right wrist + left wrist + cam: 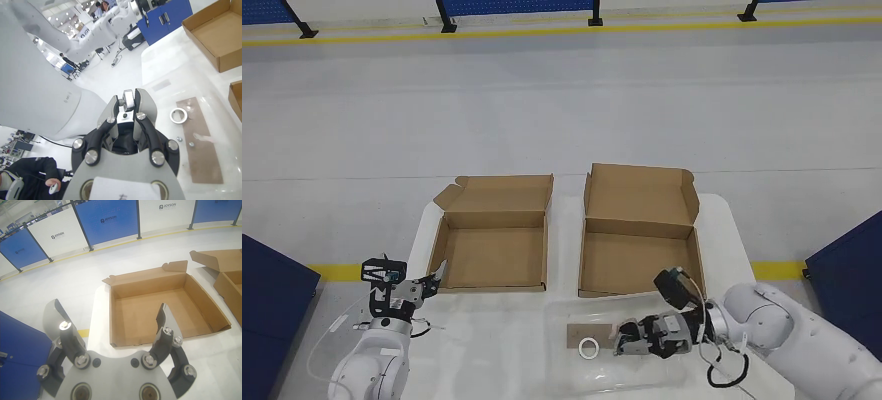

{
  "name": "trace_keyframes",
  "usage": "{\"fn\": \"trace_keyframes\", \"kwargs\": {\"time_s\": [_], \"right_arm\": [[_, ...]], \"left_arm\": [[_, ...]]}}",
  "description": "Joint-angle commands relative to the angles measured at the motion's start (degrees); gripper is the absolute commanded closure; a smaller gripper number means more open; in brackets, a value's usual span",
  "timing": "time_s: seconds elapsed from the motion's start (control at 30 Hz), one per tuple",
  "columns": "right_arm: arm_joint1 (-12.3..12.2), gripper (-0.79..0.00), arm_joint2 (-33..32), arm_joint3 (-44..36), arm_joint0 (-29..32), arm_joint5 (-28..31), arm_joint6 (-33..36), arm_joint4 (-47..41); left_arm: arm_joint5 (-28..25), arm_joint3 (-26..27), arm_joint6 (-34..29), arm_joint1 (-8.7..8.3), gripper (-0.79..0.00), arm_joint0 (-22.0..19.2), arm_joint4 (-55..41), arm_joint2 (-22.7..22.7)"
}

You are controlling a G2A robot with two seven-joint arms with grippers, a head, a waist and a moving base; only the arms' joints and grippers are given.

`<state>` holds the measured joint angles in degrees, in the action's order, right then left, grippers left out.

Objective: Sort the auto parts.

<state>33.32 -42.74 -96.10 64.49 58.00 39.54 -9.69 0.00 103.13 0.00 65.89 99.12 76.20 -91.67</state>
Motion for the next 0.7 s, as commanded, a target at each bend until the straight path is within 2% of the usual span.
{"fn": "trace_keyframes", "kwargs": {"time_s": [0.0,0.07,0.17,0.47,0.67], "right_arm": [[0.3,0.0,-0.29,0.51,-0.29,0.0,3.29,-6.41],[0.68,0.0,-1.04,1.01,-0.2,0.0,6.74,-11.71],[1.21,0.0,-1.81,1.33,0.29,0.0,6.75,-15.49],[1.25,0.0,-1.74,1.15,0.42,-0.21,6.51,-15.62],[1.28,0.0,-2.26,-3.55,1.12,0.0,6.75,-23.69]], "left_arm": [[0.0,0.0,0.0,0.0,-0.785,0.0,0.0,0.0],[0.0,0.0,0.0,0.0,-0.785,0.0,0.0,0.0],[0.0,0.0,0.0,0.0,-0.785,0.0,0.0,0.0],[0.0,0.0,0.0,0.0,-0.785,0.0,0.0,0.0],[0.0,0.0,0.0,0.0,-0.785,0.0,0.0,0.0]]}}
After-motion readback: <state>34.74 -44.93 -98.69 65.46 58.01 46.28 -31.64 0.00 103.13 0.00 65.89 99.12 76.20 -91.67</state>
